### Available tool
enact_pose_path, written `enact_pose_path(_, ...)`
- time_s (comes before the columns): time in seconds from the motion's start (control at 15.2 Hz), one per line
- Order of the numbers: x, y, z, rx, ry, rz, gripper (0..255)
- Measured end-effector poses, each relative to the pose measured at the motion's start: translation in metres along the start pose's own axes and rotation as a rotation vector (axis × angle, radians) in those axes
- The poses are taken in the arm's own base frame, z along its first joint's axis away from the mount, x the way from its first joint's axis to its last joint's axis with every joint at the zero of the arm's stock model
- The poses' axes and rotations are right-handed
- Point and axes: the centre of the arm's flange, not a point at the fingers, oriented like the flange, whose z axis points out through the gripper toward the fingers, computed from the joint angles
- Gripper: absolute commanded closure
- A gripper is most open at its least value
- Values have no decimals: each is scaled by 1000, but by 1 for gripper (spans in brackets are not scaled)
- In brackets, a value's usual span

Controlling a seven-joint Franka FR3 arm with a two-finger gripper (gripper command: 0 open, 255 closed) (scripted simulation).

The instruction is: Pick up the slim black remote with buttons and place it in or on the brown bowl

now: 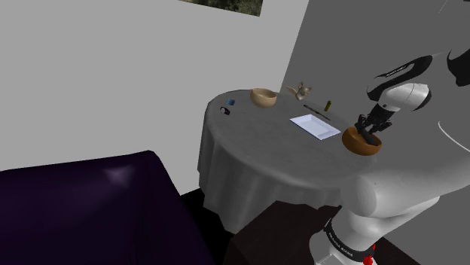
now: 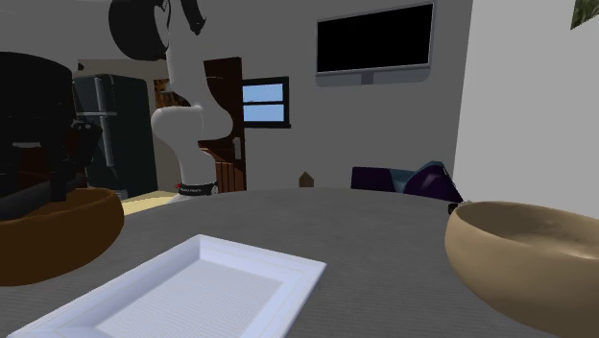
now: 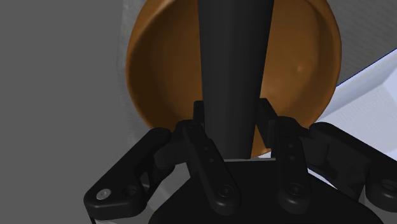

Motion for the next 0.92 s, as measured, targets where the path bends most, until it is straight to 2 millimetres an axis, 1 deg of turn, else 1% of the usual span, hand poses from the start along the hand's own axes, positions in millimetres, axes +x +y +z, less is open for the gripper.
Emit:
enact_pose_path(0.13, 0, 0, 0, 0, 0, 0, 255)
enact_pose_path(0.2, 0, 0, 0, 0, 0, 0, 0)
enact_pose_path(0.59, 0, 0, 0, 0, 0, 0, 0)
enact_pose_path(0.66, 0, 0, -6, 0, 0, 0, 0)
enact_pose_path(0.73, 3, 0, -17, 0, 1, 0, 0)
enact_pose_path(0.86, 0, 0, -39, 1, 1, 0, 0)
enact_pose_path(0.92, -1, 0, -45, 1, 1, 0, 0)
